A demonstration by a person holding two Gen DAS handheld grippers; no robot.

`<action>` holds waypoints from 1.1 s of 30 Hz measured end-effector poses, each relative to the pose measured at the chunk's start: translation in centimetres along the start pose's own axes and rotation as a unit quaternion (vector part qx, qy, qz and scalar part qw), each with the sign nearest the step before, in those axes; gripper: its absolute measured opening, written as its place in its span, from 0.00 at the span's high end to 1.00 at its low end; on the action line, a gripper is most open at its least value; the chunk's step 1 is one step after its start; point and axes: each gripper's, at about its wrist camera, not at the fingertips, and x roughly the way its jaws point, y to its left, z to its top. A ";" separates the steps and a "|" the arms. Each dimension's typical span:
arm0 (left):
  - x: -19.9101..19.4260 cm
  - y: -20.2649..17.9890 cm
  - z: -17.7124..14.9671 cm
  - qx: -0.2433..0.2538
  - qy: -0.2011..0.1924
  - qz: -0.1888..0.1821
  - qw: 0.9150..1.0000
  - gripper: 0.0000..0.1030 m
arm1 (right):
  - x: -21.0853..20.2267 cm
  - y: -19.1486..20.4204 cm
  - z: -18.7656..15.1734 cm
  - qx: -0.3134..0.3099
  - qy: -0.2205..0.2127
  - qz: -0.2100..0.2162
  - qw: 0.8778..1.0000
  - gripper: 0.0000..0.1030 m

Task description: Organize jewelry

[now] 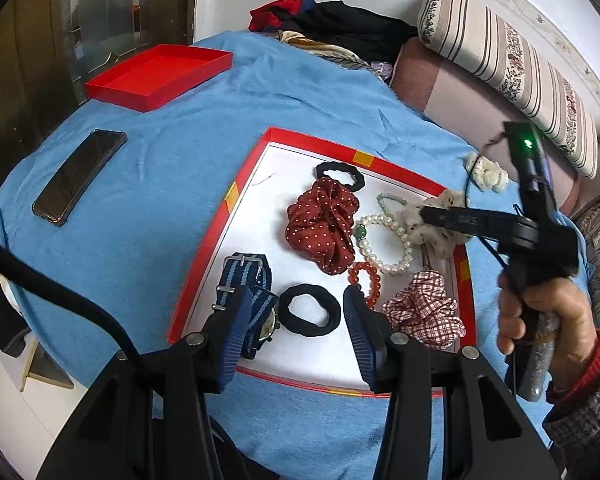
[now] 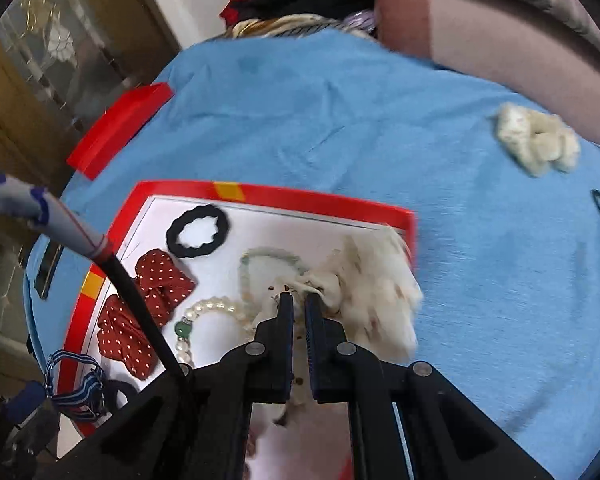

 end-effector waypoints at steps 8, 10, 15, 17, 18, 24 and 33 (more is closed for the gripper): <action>-1.3 -0.5 -0.2 0.010 -0.035 0.028 0.999 0.42 | -5.9 -0.6 0.0 -0.020 -0.066 -0.008 0.998 0.79; -1.8 -0.7 -0.2 0.015 -0.046 0.036 0.998 0.42 | -8.1 -0.8 -1.5 -0.025 -0.086 -0.017 0.996 0.64; -3.7 -2.4 -1.0 0.043 -0.079 0.070 0.993 0.33 | -11.5 -1.9 -7.3 -0.010 -0.094 -0.040 0.995 0.57; -4.9 -3.1 -1.7 0.048 -0.101 0.085 0.990 0.27 | -12.0 -2.1 -9.4 -0.003 -0.089 -0.048 0.995 0.55; -5.3 -3.2 -1.9 0.046 -0.108 0.088 0.989 0.19 | -12.4 -2.1 -10.6 -0.005 -0.087 -0.055 0.995 0.55; -8.1 -4.3 -3.6 0.021 -0.146 0.096 0.984 0.07 | -14.7 -2.0 -15.1 0.004 -0.094 -0.081 0.992 0.50; -9.8 -6.7 -6.3 0.051 -0.140 0.085 0.985 0.07 | -16.8 -0.8 -18.1 -0.003 -0.119 -0.099 0.988 0.44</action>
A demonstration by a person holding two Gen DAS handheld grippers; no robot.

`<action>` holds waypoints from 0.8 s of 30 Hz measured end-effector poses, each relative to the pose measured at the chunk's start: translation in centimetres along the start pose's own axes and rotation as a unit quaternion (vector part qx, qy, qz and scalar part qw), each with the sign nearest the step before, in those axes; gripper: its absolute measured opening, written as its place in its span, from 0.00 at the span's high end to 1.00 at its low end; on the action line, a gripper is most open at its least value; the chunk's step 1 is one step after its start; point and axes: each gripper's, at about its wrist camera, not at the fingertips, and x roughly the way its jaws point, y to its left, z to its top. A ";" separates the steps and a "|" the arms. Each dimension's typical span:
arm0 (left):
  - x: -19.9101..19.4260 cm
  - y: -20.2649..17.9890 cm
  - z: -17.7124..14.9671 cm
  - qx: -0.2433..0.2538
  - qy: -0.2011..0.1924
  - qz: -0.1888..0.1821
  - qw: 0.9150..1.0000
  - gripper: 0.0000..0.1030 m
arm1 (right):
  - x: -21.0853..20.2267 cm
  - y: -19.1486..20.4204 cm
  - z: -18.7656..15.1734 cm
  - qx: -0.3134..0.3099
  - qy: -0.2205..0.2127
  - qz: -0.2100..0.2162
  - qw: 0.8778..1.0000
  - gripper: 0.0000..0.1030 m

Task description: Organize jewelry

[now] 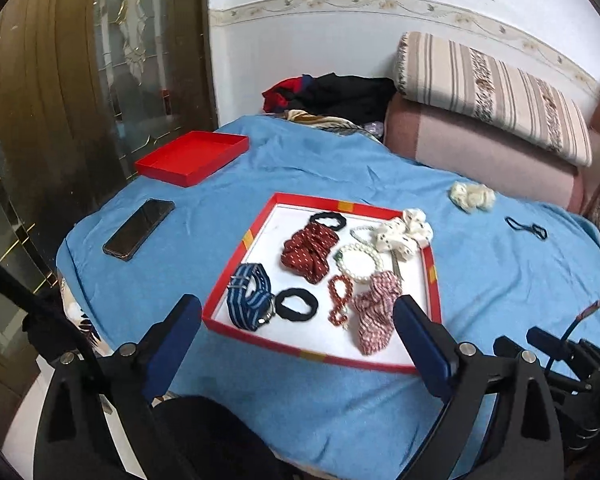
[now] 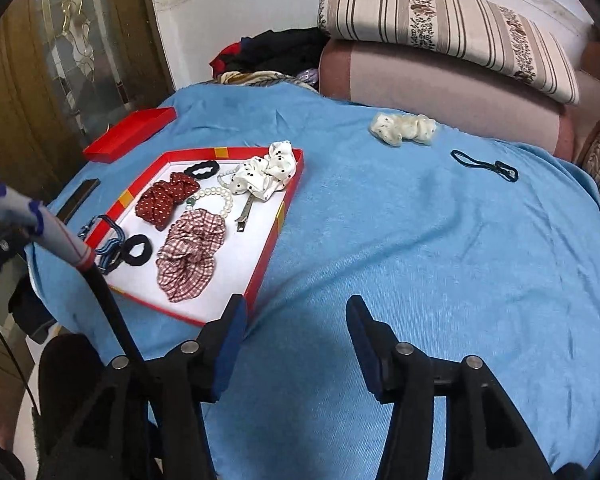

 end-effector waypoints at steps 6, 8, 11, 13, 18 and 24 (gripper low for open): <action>-1.0 -1.1 -1.5 0.017 0.011 -0.006 1.000 0.07 | -0.8 -0.1 -1.1 0.008 -0.011 -0.013 1.000 0.42; -1.3 -1.3 -2.1 0.024 0.014 -0.002 1.000 0.07 | -0.9 -0.2 -1.3 0.013 -0.011 -0.013 1.000 0.42; -1.6 -1.6 -3.0 0.031 0.022 0.009 0.999 0.07 | -1.2 0.1 -1.6 0.011 -0.014 -0.018 1.000 0.42; -1.6 -1.7 -3.6 0.039 0.029 0.022 0.999 0.07 | -1.3 0.4 -1.8 0.007 -0.015 -0.020 1.000 0.42; -1.1 -1.3 -4.0 0.037 0.034 0.023 0.998 0.07 | -1.3 1.9 -1.9 -0.026 -0.027 -0.042 0.998 0.39; 1.1 0.1 -4.0 0.017 0.062 0.003 0.998 0.07 | -0.3 3.6 -2.3 -0.057 -0.025 -0.068 0.996 0.35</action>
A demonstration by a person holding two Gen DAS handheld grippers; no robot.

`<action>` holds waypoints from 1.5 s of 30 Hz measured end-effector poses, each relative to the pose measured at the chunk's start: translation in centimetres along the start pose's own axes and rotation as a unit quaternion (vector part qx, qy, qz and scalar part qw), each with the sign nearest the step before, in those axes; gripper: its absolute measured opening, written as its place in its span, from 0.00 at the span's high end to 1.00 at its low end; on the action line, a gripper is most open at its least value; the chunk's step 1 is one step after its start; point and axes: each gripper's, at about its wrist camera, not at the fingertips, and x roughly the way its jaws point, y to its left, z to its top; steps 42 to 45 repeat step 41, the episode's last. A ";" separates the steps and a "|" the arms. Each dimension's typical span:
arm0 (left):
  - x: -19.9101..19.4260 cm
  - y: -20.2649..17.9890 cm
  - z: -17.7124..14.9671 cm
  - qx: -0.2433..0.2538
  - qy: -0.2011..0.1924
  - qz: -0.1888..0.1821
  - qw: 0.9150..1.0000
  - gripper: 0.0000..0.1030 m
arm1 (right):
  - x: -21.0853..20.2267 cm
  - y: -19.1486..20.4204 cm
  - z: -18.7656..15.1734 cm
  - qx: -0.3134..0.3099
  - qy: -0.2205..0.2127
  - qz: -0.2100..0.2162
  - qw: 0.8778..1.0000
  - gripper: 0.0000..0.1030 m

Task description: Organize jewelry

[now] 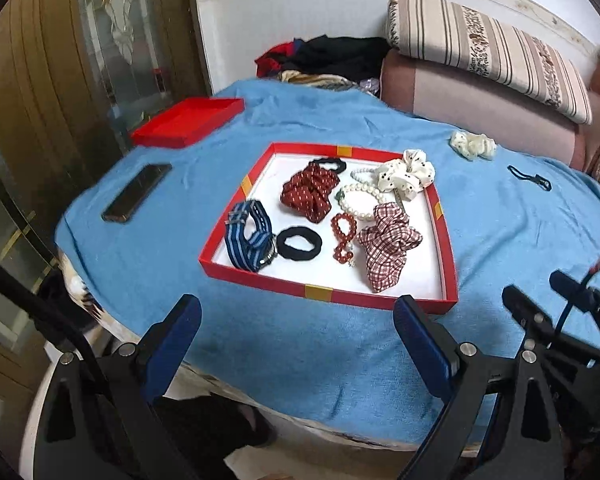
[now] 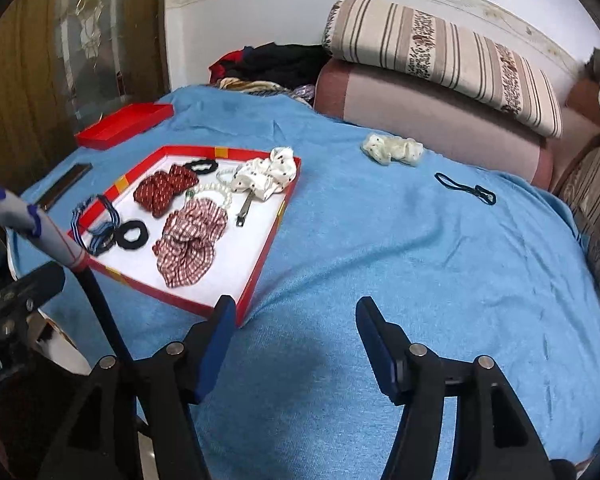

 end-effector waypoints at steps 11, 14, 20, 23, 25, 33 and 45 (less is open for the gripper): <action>3.2 1.2 -0.4 -0.026 0.041 -0.023 0.999 0.07 | 1.9 1.3 -0.2 -0.030 0.025 -0.013 0.999 0.34; 3.5 1.3 -0.3 -0.031 0.045 -0.027 0.998 0.07 | 2.0 1.1 -0.1 -0.028 0.028 -0.015 0.999 0.34; 3.5 1.6 -0.1 -0.033 0.045 -0.023 0.998 0.07 | 2.2 1.1 0.1 -0.018 0.033 -0.007 0.999 0.33; 3.3 1.6 -0.1 -0.031 0.044 -0.017 0.998 0.07 | 2.1 1.4 0.0 -0.023 0.033 -0.006 0.999 0.32; 3.2 1.5 -0.1 -0.030 0.041 -0.015 0.999 0.07 | 2.0 1.5 -0.1 -0.024 0.032 -0.005 0.999 0.32; 3.1 1.3 -0.1 -0.027 0.041 -0.015 0.999 0.07 | 1.9 1.5 -0.3 -0.021 0.035 -0.004 0.999 0.30; 2.6 0.8 -0.2 -0.015 0.034 -0.002 0.999 0.07 | 1.8 1.2 -0.3 -0.014 0.032 -0.004 0.999 0.30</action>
